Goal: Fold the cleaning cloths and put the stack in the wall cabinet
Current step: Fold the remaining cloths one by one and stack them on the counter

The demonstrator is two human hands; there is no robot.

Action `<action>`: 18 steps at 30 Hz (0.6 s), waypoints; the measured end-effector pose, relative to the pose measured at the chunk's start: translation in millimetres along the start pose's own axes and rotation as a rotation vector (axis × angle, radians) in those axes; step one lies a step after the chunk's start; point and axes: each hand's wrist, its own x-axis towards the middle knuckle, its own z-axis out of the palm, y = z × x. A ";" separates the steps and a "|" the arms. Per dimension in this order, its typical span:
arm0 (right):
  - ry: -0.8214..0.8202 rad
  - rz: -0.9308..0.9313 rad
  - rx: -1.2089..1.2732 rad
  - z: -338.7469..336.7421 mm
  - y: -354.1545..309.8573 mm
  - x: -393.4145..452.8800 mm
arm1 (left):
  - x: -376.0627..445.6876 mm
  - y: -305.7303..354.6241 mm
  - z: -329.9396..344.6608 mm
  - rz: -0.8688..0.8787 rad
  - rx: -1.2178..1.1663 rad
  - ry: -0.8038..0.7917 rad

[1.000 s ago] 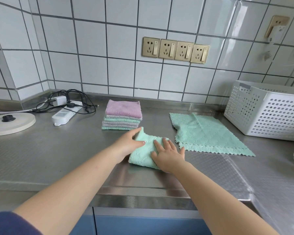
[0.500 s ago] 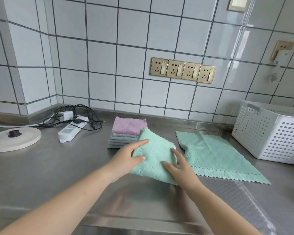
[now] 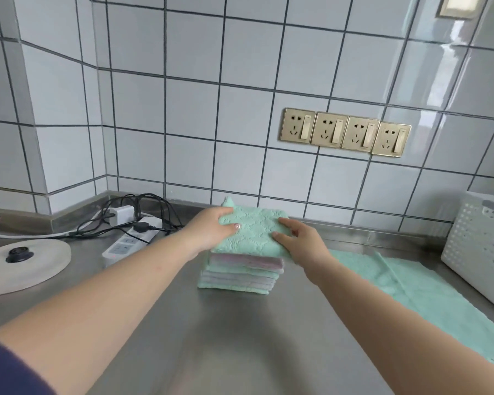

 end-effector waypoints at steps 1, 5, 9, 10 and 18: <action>-0.006 0.025 -0.017 3.0 0.6 11.3 | 8.1 -2.4 -1.5 -0.011 0.020 -0.012; -0.035 0.067 -0.079 10.5 10.0 38.9 | 30.0 -14.6 2.1 -0.044 0.075 -0.044; -0.064 0.069 -0.184 20.7 25.9 45.3 | 37.5 -35.8 11.4 -0.102 0.162 -0.067; -0.059 0.056 -0.211 23.2 29.2 45.7 | 37.6 -39.6 12.2 -0.110 0.174 -0.076; -0.040 0.002 -0.349 13.9 7.2 60.9 | 56.3 -23.9 5.0 0.017 0.519 0.060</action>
